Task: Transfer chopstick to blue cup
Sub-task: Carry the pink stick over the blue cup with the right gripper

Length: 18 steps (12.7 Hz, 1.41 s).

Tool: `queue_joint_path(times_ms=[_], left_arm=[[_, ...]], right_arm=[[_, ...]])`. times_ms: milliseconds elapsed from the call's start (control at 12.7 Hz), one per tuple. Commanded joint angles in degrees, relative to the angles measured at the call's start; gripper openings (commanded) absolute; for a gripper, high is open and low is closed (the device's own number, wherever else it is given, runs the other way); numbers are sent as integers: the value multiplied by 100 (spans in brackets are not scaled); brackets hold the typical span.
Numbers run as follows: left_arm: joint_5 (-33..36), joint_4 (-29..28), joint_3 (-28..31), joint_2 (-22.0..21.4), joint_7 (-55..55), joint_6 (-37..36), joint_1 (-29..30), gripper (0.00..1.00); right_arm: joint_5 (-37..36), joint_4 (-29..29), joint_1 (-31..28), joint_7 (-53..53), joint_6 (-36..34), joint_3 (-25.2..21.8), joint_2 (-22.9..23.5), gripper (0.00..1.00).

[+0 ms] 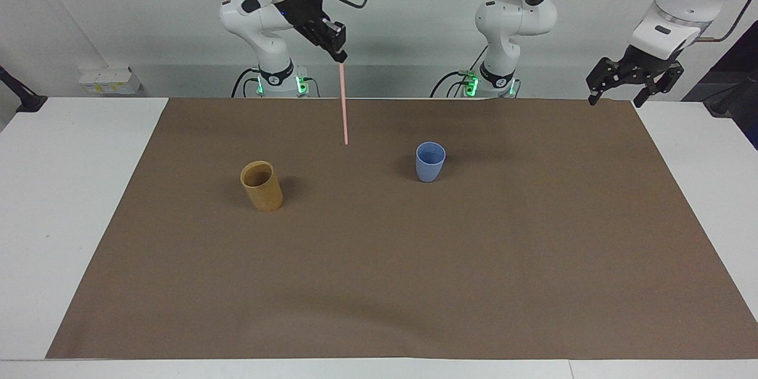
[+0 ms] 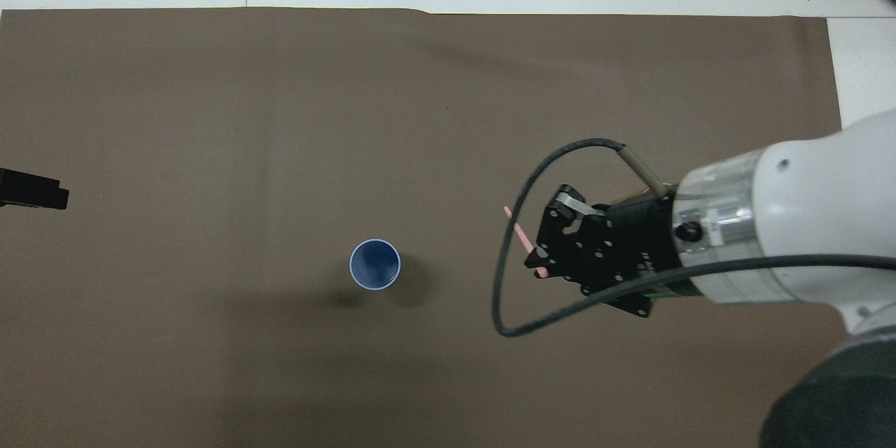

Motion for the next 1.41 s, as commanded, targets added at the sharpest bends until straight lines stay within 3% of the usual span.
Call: queue_joint_path(times_ms=[0,236,550,1336], left_arm=[[71,81,-24,-13,34,-134,47,100],[71,81,-24,-13,34,-134,47,100],[71,81,-24,-13,34,-134,47,100],[71,81,-24,-13,34,-134,47,100]], right_arm=[[279,93,316,1077,710,187,351,0],[631,102,808,2125,1501,222,746,0],[561,-12,1371,2585,2153,222,1195,0],[491,-505,1574,2647,2155,222,1178,0]])
